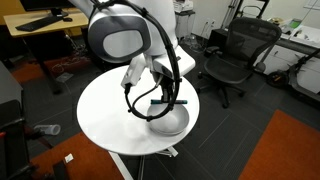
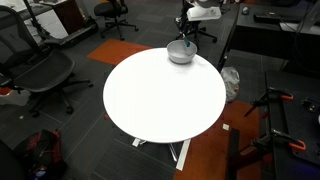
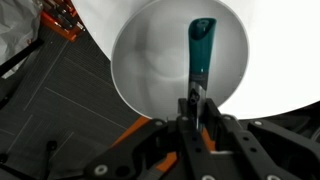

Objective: Pick the pen on the table and put it in the bowl

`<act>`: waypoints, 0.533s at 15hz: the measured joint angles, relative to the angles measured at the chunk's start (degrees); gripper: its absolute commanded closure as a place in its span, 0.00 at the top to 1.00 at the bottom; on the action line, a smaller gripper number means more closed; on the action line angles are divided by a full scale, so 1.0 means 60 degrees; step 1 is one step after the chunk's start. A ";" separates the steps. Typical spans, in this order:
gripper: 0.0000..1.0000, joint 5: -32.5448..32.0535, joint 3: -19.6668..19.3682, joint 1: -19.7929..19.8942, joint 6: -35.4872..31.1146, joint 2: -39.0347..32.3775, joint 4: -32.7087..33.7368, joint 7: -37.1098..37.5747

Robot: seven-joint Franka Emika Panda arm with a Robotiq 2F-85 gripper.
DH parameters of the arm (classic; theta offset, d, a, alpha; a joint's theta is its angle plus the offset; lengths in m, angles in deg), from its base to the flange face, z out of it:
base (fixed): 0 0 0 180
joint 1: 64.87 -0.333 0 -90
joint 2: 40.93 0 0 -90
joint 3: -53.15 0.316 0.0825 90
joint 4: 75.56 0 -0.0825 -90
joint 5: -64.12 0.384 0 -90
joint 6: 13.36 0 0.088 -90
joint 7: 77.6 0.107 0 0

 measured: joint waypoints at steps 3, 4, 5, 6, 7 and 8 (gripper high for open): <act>0.05 0.0152 0.0031 0.0054 0.0000 -0.0450 0.0339 0.0000; 0.05 0.0183 0.0040 0.0069 0.0000 -0.0606 0.0470 0.0000; 0.05 0.0219 0.0056 0.0093 0.0000 -0.0759 0.0601 0.0000; 0.05 0.0267 0.0077 0.0122 0.0001 -0.0907 0.0738 0.0000; 0.44 0.0327 0.0105 0.0153 0.0002 -0.1065 0.0881 -0.0002; 0.45 0.0379 0.0138 0.0184 0.0013 -0.1206 0.1018 -0.0003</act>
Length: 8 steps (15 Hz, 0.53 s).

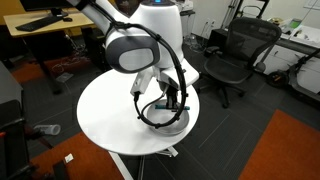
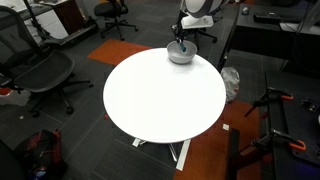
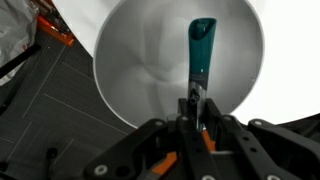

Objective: Pick the pen on the table and put it in the bowl

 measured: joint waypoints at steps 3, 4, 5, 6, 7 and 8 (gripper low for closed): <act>0.67 0.0148 0.0166 0.0125 0.0088 -0.0354 0.0366 -0.0018; 0.73 0.0169 0.0196 0.0149 0.0107 -0.0424 0.0457 -0.0019; 0.82 0.0177 0.0207 0.0161 0.0112 -0.0458 0.0515 -0.0019; 0.88 0.0180 0.0207 0.0168 0.0112 -0.0464 0.0551 -0.0019; 0.95 0.0180 0.0207 0.0174 0.0112 -0.0460 0.0582 -0.0019; 1.00 0.0180 0.0207 0.0174 0.0112 -0.0442 0.0599 -0.0019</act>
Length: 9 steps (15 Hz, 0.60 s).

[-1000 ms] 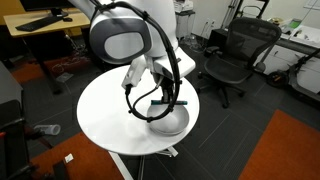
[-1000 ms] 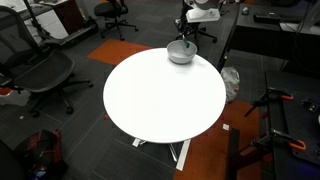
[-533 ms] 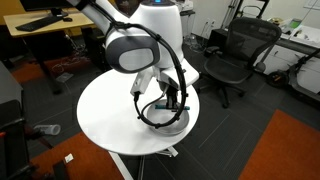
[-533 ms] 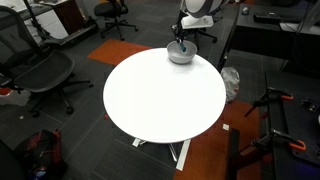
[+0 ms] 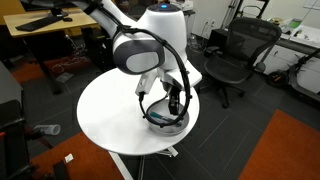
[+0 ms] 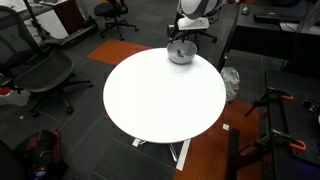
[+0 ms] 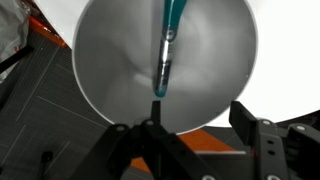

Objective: Pick the pen on the table and put it in the bowl

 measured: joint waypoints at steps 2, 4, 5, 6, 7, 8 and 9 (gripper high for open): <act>1.00 0.0000 0.0000 -0.0008 0.0000 0.0119 -0.0015 -0.0014; 1.00 -0.0002 0.0000 -0.0042 0.0001 0.0394 -0.0133 -0.0042; 1.00 -0.0009 0.0000 -0.0070 0.0002 0.0584 -0.0241 -0.0053; 1.00 -0.0031 -0.0004 -0.0112 0.0005 0.0819 -0.0395 -0.0055; 1.00 -0.0065 -0.0005 -0.0158 0.0009 0.1080 -0.0585 -0.0055; 1.00 -0.0093 -0.0005 -0.0208 0.0032 0.1362 -0.0801 -0.0067; 1.00 -0.0128 -0.0004 -0.0262 0.0108 0.1667 -0.1042 -0.0114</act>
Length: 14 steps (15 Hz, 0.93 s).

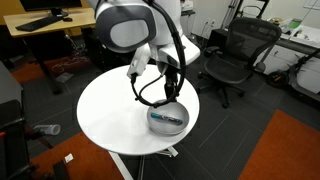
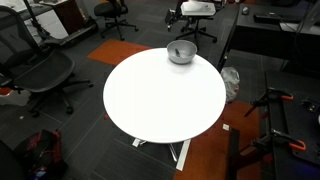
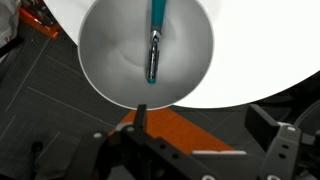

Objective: Pick the pen on the table and put it in the bowl

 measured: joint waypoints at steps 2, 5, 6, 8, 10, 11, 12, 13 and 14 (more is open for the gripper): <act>1.00 -0.0202 -0.0005 -0.0131 0.0315 0.0692 -0.0549 -0.0146; 1.00 -0.0965 -0.0077 -0.0391 0.0968 0.1755 -0.1363 -0.0126; 1.00 -0.1267 -0.0087 -0.0473 0.1204 0.2132 -0.1633 -0.0120; 1.00 -0.1738 -0.0065 -0.0598 0.1628 0.2837 -0.2115 -0.0120; 1.00 -0.2102 0.0056 -0.0658 0.2011 0.3533 -0.2600 -0.0124; 1.00 -0.2239 0.0147 -0.0670 0.2190 0.3868 -0.2837 -0.0131; 1.00 -0.2346 0.0250 -0.0674 0.2329 0.4184 -0.3067 -0.0134; 1.00 -0.2411 0.0360 -0.0676 0.2466 0.4478 -0.3282 -0.0134; 1.00 -0.2451 0.0467 -0.0676 0.2589 0.4748 -0.3478 -0.0134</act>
